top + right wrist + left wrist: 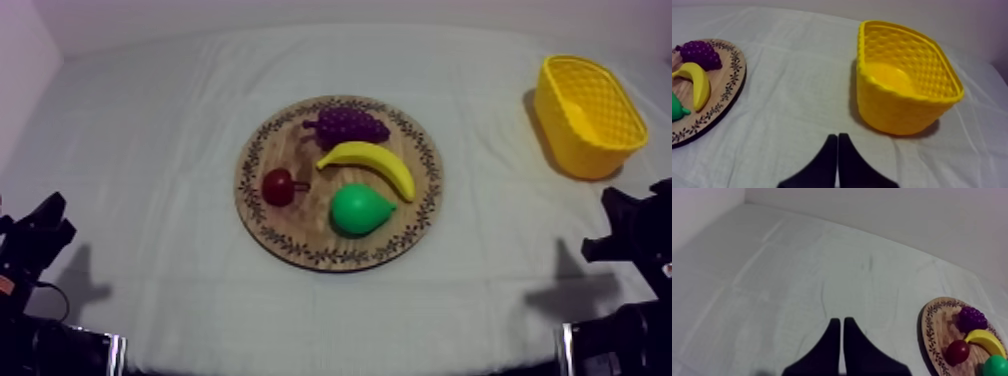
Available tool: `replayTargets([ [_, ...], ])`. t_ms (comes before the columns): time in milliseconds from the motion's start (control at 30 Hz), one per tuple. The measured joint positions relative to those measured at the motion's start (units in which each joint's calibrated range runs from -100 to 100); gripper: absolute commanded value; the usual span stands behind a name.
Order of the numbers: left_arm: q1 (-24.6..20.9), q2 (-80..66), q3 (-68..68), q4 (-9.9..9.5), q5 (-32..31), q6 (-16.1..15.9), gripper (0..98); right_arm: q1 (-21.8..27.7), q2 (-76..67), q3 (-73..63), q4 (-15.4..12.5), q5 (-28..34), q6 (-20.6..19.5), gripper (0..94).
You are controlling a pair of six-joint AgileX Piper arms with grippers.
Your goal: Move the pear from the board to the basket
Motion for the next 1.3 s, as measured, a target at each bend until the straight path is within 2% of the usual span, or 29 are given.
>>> replayTargets([
  [1100,0.0,0.0,0.0,0.00,0.0,0.0,0.1,0.0,0.0,0.0,-0.1,-0.3,0.1,0.4],
  [1300,0.0,0.0,0.0,0.00,0.0,0.0,0.1,-2.2,0.0,0.0,-0.2,1.0,-2.8,0.8],
])
